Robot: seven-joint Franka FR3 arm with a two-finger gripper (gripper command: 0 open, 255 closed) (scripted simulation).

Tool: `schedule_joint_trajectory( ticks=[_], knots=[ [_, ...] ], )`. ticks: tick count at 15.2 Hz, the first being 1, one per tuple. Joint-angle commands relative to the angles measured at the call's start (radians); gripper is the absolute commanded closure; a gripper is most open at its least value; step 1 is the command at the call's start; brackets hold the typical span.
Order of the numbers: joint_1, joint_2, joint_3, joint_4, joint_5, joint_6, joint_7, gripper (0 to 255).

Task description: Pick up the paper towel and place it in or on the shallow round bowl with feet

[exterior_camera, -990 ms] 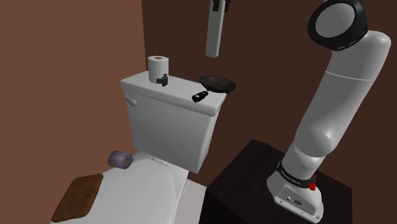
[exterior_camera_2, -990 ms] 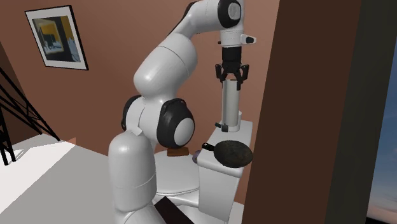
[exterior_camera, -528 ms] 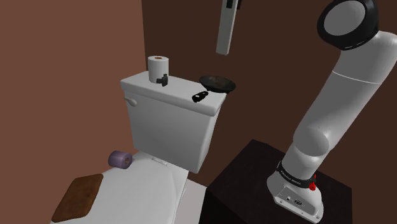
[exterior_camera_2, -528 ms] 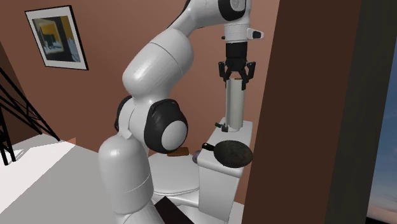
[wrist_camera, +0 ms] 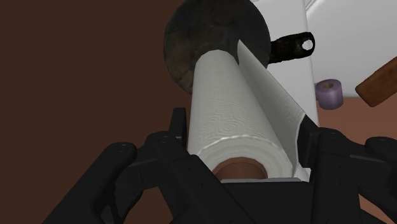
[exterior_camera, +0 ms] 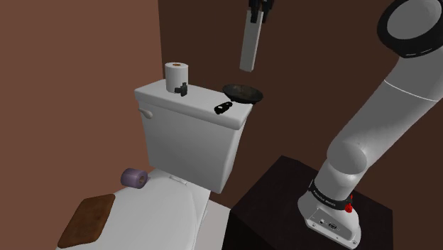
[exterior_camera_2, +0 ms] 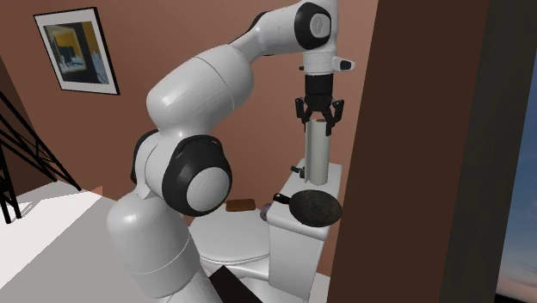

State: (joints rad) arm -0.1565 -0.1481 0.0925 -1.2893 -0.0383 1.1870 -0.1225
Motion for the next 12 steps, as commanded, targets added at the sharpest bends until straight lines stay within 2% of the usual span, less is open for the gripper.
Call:
schedule_joint_trajectory(
  ticks=[1,12],
  knots=[
    [-0.001,-0.027,-0.002,-0.062,0.003,0.036,-0.001,255],
    [0.000,-0.130,-0.008,-0.338,0.012,0.209,-0.001,255]
  ],
)
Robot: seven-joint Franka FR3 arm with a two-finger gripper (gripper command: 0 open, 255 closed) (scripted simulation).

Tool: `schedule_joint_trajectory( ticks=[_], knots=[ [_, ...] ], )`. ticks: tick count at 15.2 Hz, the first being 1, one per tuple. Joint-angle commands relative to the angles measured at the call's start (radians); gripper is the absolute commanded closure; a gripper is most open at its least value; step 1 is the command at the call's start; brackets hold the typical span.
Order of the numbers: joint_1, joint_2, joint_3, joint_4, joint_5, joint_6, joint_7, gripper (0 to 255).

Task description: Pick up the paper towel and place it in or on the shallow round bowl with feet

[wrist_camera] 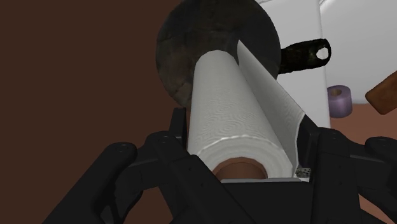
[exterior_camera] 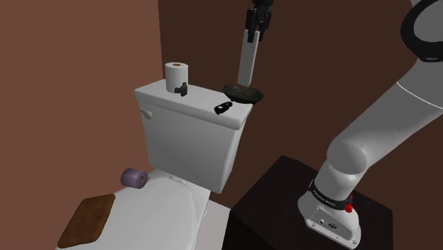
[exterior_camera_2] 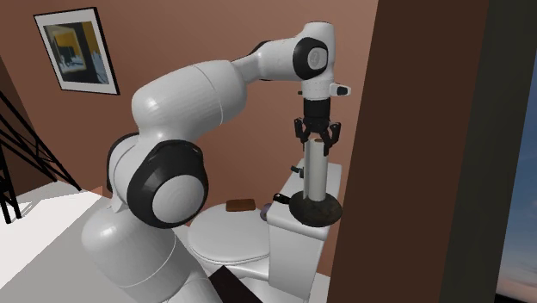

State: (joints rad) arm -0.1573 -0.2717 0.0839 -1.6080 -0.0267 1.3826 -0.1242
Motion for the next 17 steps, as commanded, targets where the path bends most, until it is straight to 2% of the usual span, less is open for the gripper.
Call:
schedule_joint_trajectory(
  ticks=[1,5,13,14,17],
  knots=[
    [0.001,-0.014,0.000,-0.041,0.001,0.028,0.001,255],
    [0.001,-0.041,-0.001,-0.129,0.003,0.088,0.002,255],
    [0.001,-0.041,-0.001,-0.129,0.003,0.088,0.002,255],
    [0.001,-0.041,-0.001,-0.129,0.003,0.088,0.002,0],
    [0.001,-0.041,-0.001,-0.129,0.003,0.089,0.002,0]
  ],
)
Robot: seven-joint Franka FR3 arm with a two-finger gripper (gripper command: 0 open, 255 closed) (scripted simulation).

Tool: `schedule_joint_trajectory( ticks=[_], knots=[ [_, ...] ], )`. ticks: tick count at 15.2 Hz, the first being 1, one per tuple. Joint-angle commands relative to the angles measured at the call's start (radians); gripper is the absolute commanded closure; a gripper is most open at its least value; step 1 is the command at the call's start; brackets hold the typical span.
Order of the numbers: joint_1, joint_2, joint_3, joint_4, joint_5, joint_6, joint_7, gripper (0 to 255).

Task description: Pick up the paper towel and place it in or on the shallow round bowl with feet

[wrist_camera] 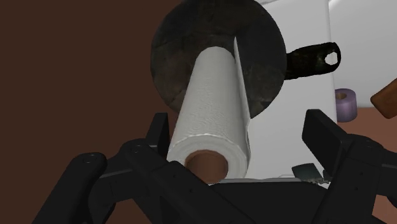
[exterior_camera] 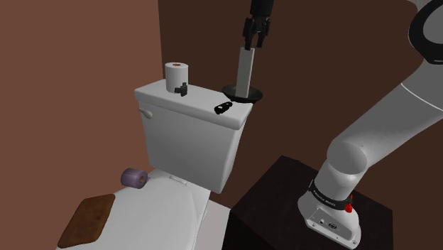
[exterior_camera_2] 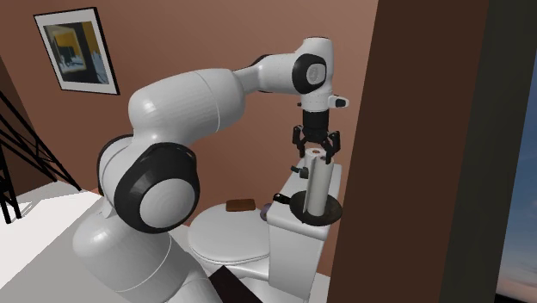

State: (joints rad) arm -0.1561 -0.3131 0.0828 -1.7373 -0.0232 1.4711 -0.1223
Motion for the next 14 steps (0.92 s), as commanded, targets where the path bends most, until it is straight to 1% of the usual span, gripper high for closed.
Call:
schedule_joint_trajectory(
  ticks=[1,2,6,14],
  knots=[
    [0.000,0.000,0.000,0.000,0.000,0.000,0.000,0],
    [0.000,0.000,0.000,0.000,0.000,0.000,0.000,0],
    [0.000,0.062,0.006,0.200,-0.004,-0.138,0.003,0],
    [0.000,0.062,0.006,0.200,-0.004,-0.138,0.003,0]
  ],
)
